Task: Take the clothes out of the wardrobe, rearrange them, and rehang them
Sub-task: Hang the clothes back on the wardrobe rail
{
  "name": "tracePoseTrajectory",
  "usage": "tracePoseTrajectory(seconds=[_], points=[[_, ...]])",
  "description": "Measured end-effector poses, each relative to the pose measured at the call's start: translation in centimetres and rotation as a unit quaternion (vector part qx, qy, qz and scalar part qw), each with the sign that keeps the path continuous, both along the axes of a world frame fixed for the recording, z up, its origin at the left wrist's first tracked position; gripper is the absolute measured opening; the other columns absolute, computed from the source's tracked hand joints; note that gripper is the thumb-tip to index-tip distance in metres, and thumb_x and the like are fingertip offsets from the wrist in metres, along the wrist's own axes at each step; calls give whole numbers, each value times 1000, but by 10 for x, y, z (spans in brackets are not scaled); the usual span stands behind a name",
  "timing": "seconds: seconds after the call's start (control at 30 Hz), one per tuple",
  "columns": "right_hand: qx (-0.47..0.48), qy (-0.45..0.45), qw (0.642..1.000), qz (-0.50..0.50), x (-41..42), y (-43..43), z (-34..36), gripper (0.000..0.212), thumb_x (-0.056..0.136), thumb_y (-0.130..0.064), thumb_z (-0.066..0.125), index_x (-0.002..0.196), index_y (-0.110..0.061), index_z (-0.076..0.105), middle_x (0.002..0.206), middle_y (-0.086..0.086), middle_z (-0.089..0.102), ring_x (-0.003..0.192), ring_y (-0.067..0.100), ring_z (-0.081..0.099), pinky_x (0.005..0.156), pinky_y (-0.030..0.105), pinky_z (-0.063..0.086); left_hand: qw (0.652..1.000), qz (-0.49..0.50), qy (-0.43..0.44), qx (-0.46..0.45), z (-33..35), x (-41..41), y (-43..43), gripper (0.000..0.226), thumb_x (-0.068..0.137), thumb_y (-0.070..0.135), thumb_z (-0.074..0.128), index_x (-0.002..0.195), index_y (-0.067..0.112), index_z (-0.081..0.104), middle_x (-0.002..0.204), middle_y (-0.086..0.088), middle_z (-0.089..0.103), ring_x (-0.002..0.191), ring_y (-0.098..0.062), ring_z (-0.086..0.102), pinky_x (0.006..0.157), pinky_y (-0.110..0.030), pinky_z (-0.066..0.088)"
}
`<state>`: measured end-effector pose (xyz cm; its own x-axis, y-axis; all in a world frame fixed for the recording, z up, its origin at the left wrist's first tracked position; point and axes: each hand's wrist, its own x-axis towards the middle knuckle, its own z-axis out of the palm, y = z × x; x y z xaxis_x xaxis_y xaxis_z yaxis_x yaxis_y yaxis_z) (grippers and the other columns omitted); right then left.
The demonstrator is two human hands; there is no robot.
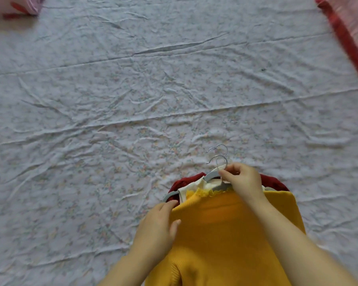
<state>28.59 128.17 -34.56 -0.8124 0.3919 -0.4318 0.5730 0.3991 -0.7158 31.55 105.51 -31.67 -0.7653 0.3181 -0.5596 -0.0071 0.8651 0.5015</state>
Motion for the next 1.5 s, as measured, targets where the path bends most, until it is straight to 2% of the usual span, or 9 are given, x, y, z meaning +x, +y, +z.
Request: tracePoseTrajectory(seconds=[0.27, 0.43, 0.6, 0.7, 0.87, 1.0, 1.2, 1.33, 1.5], points=[[1, 150, 982, -114, 84, -33, 160, 15, 77, -15, 74, 66, -22, 67, 63, -5, 66, 60, 2, 60, 54, 9, 44, 988, -76, 119, 66, 68, 43, 10, 49, 93, 43, 42, 140, 36, 31, 132, 17, 44, 119, -6, 44, 96, -18, 33], [62, 236, 951, -189, 146, -73, 246, 12, 74, -16, 75, 66, -22, 68, 65, -5, 66, 64, 1, 60, 56, 8, 43, 960, -68, 204, 180, 114, 73, -14, 40, 74, 49, 52, 112, 37, 50, 74, 15, 67, 63, -3, 62, 54, -16, 45], [136, 318, 894, -284, 217, -128, 310, 10, 75, -19, 74, 70, -25, 68, 67, -10, 67, 65, 3, 62, 60, 11, 46, 926, -129, 247, 252, 197, 93, -43, 38, 85, 42, 57, 122, 46, 51, 112, 15, 64, 108, -12, 57, 87, -28, 42], [186, 354, 857, -326, 263, -165, 347, 10, 73, -33, 70, 75, -24, 67, 67, -7, 68, 66, 3, 63, 61, 11, 47, 890, -199, 283, 297, 244, 110, -68, 39, 83, 37, 63, 120, 46, 53, 103, 17, 66, 103, -10, 58, 74, -19, 35], [357, 326, 813, -325, 343, -221, 397, 11, 79, -31, 64, 90, -28, 63, 81, -19, 65, 83, -8, 60, 69, 2, 44, 847, -313, 286, 322, 317, 144, -93, 37, 87, 48, 53, 123, 55, 44, 107, 21, 62, 102, -2, 53, 64, -17, 26], [479, 277, 761, -338, 418, -265, 420, 27, 78, -34, 58, 104, -26, 63, 88, -19, 64, 91, -4, 59, 77, 1, 43, 809, -392, 227, 376, 360, 186, -95, 35, 84, 40, 61, 114, 53, 51, 77, 18, 62, 73, 1, 51, 61, -7, 33], [577, 185, 695, -387, 542, -349, 440, 30, 83, -30, 63, 111, -20, 65, 98, -23, 57, 95, -18, 51, 83, -1, 39, 722, -510, 107, 455, 392, 289, -107, 38, 76, 26, 71, 87, 58, 53, 61, 14, 60, 63, 0, 55, 56, -19, 39], [601, 103, 661, -438, 625, -427, 445, 38, 85, -40, 51, 118, -23, 60, 86, -12, 65, 75, 1, 59, 67, 13, 48, 667, -577, 16, 471, 393, 373, -131, 38, 74, 20, 74, 85, 54, 60, 60, 12, 59, 56, -3, 52, 56, -26, 42], [615, -70, 604, -502, 713, -540, 450, 42, 89, -44, 40, 129, -32, 44, 83, -17, 55, 68, -5, 50, 56, 8, 45, 576, -663, -38, 478, 397, 483, -182, 36, 75, 21, 73, 89, 51, 60, 67, 12, 64, 68, 3, 57, 61, -16, 42]])
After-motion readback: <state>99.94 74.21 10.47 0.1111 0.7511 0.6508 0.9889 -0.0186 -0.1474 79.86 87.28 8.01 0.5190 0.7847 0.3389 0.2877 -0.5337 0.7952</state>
